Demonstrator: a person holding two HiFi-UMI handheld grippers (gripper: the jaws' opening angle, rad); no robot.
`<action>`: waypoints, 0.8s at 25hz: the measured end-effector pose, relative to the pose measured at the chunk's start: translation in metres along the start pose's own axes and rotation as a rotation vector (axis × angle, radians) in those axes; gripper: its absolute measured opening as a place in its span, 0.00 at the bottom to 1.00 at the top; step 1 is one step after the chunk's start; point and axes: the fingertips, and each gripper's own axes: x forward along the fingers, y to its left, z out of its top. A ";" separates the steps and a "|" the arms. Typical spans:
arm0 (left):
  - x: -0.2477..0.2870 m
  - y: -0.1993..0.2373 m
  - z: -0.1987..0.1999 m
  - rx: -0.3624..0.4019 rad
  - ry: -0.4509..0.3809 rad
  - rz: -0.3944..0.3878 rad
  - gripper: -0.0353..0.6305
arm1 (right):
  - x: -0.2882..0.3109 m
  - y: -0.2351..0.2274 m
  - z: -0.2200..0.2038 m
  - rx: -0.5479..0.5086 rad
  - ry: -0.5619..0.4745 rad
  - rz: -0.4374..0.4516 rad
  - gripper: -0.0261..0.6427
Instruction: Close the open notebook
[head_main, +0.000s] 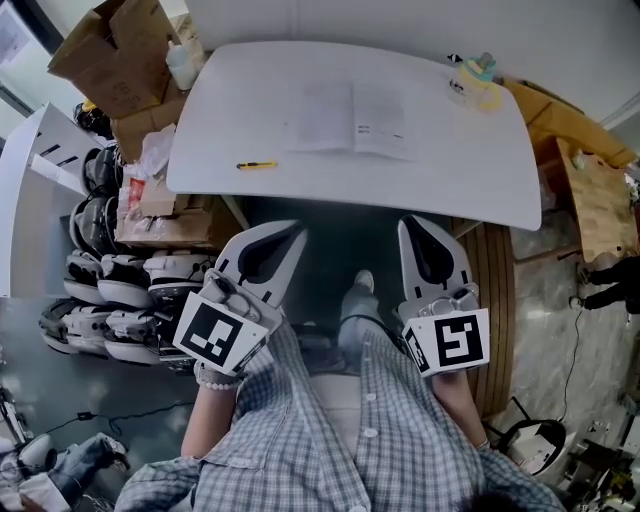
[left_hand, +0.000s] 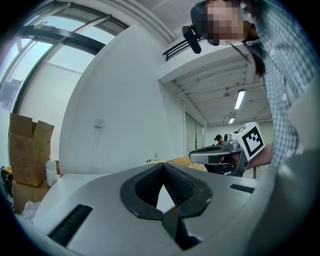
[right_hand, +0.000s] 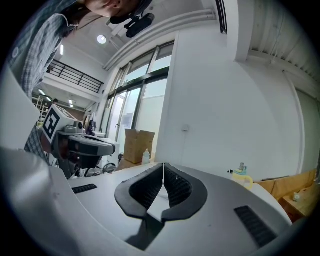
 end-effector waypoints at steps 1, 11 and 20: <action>0.006 0.001 0.001 -0.001 0.003 0.005 0.06 | 0.002 -0.006 0.000 0.002 0.000 0.002 0.07; 0.060 0.013 0.009 -0.026 -0.005 0.062 0.06 | 0.032 -0.060 -0.005 0.004 0.008 0.052 0.07; 0.103 0.023 0.018 -0.034 -0.019 0.142 0.06 | 0.063 -0.103 -0.002 -0.012 -0.014 0.129 0.07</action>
